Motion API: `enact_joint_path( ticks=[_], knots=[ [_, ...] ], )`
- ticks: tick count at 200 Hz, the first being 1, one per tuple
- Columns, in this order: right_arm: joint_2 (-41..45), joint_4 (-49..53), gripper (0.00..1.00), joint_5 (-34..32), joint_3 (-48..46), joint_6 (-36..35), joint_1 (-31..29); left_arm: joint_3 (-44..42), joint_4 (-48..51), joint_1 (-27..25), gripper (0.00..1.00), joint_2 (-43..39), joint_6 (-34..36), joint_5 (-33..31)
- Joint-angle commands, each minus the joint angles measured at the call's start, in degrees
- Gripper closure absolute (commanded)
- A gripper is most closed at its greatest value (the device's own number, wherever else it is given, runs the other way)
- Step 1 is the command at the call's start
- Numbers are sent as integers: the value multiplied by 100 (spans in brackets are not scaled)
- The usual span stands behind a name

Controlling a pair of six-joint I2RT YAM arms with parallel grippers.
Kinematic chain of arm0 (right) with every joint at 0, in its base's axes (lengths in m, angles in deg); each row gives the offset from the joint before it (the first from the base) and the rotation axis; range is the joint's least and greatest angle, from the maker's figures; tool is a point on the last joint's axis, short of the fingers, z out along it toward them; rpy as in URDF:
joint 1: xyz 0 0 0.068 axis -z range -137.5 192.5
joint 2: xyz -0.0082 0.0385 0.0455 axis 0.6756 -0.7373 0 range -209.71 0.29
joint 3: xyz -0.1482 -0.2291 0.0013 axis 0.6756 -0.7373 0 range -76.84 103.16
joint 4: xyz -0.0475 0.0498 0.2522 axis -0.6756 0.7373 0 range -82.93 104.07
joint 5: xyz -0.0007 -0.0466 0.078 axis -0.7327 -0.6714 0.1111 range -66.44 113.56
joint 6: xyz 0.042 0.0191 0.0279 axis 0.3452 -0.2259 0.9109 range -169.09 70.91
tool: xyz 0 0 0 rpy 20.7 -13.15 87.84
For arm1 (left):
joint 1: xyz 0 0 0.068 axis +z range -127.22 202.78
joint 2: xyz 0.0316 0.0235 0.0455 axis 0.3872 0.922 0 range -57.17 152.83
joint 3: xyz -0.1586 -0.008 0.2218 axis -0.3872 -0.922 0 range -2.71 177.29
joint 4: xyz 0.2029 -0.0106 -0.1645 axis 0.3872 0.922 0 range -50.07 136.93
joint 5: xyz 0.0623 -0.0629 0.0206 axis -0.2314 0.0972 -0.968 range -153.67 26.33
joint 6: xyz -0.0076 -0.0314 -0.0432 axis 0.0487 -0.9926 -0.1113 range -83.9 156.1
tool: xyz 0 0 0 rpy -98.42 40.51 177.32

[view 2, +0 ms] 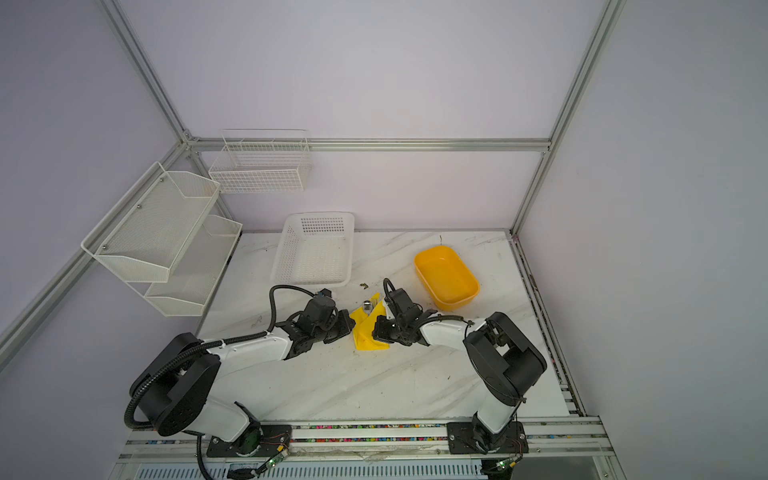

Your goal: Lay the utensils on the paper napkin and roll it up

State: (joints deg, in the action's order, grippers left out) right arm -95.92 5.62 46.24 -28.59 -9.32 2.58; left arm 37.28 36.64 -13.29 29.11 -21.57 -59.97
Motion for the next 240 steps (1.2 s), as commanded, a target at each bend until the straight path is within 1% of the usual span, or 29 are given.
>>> enact_joint_path(
  ticks=[1, 69, 111, 155, 208, 240],
  knots=[
    [-95, 153, 98, -36, -63, -54, 28, 518, -28, -16, 98, -24, 123, 85],
    [-417, -68, 98, 305, -84, -164, 27, 602, -3, -36, 98, 21, 133, 174],
    [-448, -57, 98, 281, -97, -190, 28, 792, -169, -48, 98, 36, 159, 473],
    [-435, -59, 98, 257, -94, -187, 28, 1126, -152, -73, 98, 321, 13, 775],
    [-421, -80, 98, 305, -105, -189, 37, 1531, -175, -141, 98, 697, -165, 910],
    [-342, -105, 98, 351, -95, -198, 63, 1557, -179, -181, 98, 862, -403, 746]
  ],
)
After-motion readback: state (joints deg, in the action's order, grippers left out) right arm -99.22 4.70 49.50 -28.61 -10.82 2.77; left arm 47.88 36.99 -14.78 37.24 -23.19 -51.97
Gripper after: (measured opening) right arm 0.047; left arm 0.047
